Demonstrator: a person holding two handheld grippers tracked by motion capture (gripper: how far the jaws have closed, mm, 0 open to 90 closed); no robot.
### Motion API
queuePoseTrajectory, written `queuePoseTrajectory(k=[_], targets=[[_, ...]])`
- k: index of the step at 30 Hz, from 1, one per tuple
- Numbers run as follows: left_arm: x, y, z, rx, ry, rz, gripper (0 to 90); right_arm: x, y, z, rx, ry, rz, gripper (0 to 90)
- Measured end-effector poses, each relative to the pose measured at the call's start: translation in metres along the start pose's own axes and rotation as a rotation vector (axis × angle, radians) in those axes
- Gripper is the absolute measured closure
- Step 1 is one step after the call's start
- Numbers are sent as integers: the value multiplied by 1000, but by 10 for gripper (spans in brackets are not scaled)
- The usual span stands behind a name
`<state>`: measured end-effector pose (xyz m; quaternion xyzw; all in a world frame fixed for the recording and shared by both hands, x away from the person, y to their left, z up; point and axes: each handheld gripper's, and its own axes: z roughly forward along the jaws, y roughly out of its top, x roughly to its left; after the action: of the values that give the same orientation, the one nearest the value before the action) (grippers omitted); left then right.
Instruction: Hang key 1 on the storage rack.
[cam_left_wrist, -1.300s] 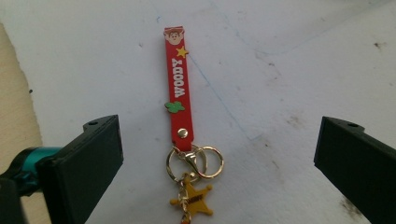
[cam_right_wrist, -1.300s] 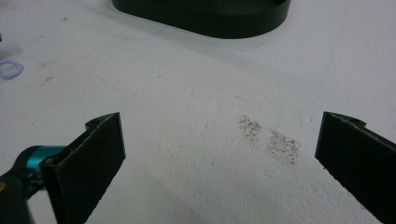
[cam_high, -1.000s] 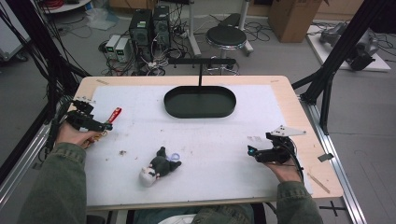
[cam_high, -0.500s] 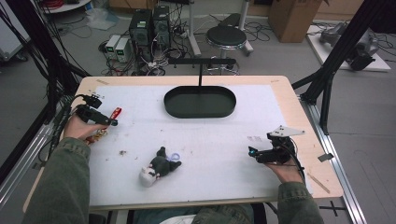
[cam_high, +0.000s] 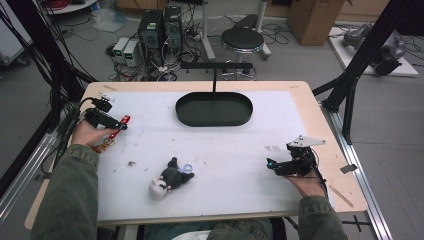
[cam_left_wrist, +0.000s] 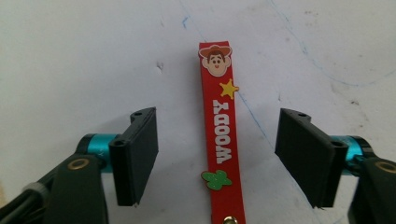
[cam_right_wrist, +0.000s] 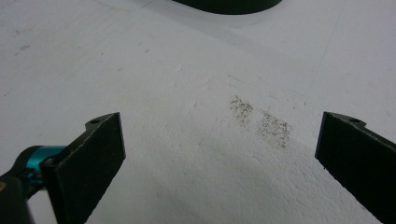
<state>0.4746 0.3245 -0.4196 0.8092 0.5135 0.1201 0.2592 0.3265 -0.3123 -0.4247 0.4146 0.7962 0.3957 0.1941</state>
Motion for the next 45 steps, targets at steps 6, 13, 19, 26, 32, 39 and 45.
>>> queuePoseTrajectory(k=[6,13,19,26,32,39,45], targets=[[1,0,3,10,11,-16,404,0,0,1,6,1,-2,5],[1,0,4,8,32,-18,554,0,0,2,11,-1,-6,5],[-1,1,4,15,84,-25,707,0,0,2,14,-2,-3,5],[-4,1,4,15,89,-4,750,0,0,1,12,-4,-6,5],[-5,2,3,26,83,28,753,0,0,2,10,-1,-5,5],[-6,3,-7,3,57,36,753,0,0,3,16,6,-8,5],[-12,5,-25,8,98,112,752,-1,1,-1,-2,-2,4,5]])
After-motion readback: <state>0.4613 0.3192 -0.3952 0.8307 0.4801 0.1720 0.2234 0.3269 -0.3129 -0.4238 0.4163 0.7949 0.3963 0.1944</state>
